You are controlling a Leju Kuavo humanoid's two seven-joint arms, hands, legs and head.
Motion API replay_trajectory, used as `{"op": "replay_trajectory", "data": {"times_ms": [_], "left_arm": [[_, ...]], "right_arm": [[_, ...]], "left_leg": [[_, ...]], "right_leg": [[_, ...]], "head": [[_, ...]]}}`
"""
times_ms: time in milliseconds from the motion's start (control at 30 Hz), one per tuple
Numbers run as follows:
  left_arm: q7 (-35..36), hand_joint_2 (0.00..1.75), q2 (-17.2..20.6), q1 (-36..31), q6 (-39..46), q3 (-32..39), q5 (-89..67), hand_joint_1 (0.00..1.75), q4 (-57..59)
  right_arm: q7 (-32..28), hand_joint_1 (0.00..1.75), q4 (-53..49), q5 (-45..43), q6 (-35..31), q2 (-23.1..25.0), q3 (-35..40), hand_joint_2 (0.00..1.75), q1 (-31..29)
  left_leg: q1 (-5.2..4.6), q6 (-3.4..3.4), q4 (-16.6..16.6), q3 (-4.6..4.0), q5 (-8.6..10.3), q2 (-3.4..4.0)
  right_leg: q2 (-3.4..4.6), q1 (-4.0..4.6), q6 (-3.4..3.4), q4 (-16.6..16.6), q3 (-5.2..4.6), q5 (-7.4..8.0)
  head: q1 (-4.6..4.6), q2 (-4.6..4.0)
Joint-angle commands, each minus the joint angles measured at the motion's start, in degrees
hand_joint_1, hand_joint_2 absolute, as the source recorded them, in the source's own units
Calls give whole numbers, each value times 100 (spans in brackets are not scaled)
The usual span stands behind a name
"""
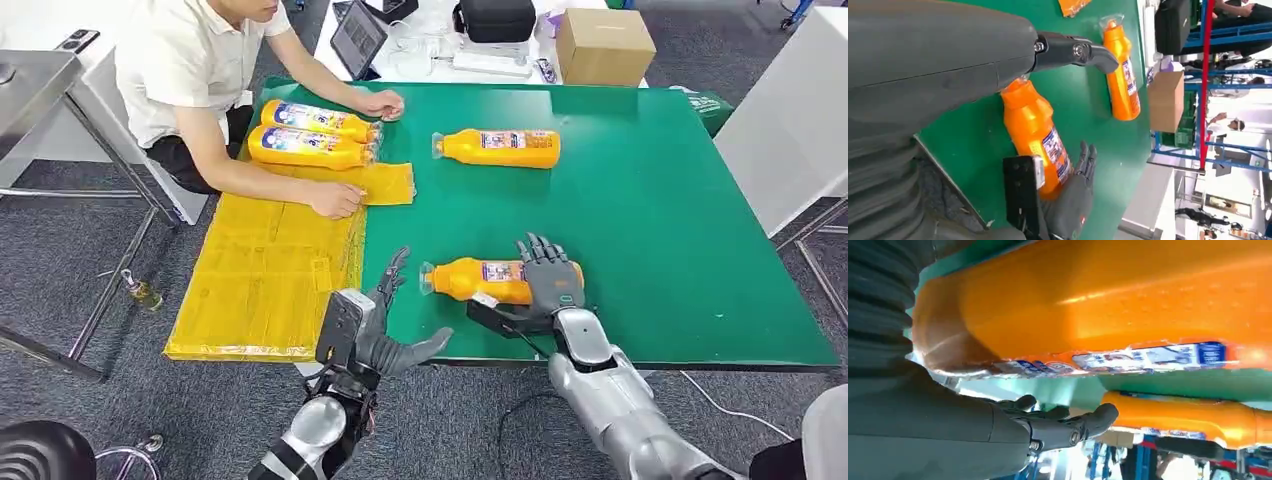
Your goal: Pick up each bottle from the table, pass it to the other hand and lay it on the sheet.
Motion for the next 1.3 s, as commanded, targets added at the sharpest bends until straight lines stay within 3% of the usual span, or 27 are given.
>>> {"op": "replay_trajectory", "data": {"times_ms": [33,67,100,133,333,367,400,633,700,833,967,1100,1300], "left_arm": [[103,175,90,-323,-62,-198,336,0,493],[110,175,101,-313,-80,-210,353,0,493],[120,175,122,-288,-108,-223,382,0,468],[131,175,135,-257,-106,-211,404,0,432],[182,175,225,-172,-158,-191,451,0,280],[182,175,232,-177,-161,-189,452,0,277],[173,175,232,-204,-181,-192,456,0,293],[176,175,216,-234,-191,-191,468,0,332],[167,175,210,-279,-247,-214,559,0,392],[132,175,207,-316,-254,-191,645,0,375],[-17,175,85,-234,175,42,816,0,356],[190,175,-85,-134,189,402,2218,0,818],[72,175,-3,-75,151,334,2648,0,787]], "right_arm": [[0,0,1163,-169,601,114,330,175,-432],[35,140,1198,-132,681,68,387,175,-454],[183,164,1217,-130,874,3,422,175,-490],[225,175,1185,-71,933,-53,491,175,-490],[264,175,688,-234,1216,-328,508,175,-264],[178,175,633,-339,1200,-340,446,175,-226],[-414,175,401,-941,1277,-336,192,175,-97],[-436,175,333,-970,1323,-383,212,175,-85],[-853,175,132,-1545,1374,-350,18,175,9],[-1001,175,-235,-1945,1215,-231,-23,175,96],[-1451,175,-824,-2817,1600,-152,-180,175,323],[-1878,175,-1634,-3733,1866,75,-230,175,681],[-1788,175,-1816,-3887,1836,104,-88,175,704]], "left_leg": [[2,5,-6,20,-2,4],[3,7,-8,33,-5,8],[3,6,-6,26,-3,6],[2,8,-9,37,-4,5],[2,6,-7,36,3,-11],[2,10,-10,45,3,-14],[1,9,-7,39,3,-12],[2,7,-6,47,2,-9],[4,7,-8,52,2,-10],[8,9,-7,57,0,-3],[5,8,-8,55,-2,15],[7,6,-8,55,-1,14],[1,6,-4,41,-2,16]], "right_leg": [[-3,5,-14,-7,21,-1],[-3,8,-21,-11,33,-3],[-1,7,-15,-9,24,-1],[-3,7,-19,-13,37,-2],[-20,5,-11,-12,38,-1],[-23,7,-17,-16,48,-2],[-18,4,-11,-12,43,-1],[-16,5,-12,-12,51,-1],[-18,7,-17,-14,56,-2],[-14,13,-18,-17,60,0],[3,10,-21,-13,51,3],[-3,12,-20,-13,50,2],[2,5,-12,-4,31,0]], "head": [[0,0],[0,0],[2,0],[-2,0],[0,0],[0,0],[2,0],[0,0],[0,0],[0,0],[-2,0],[2,0],[0,0]]}}
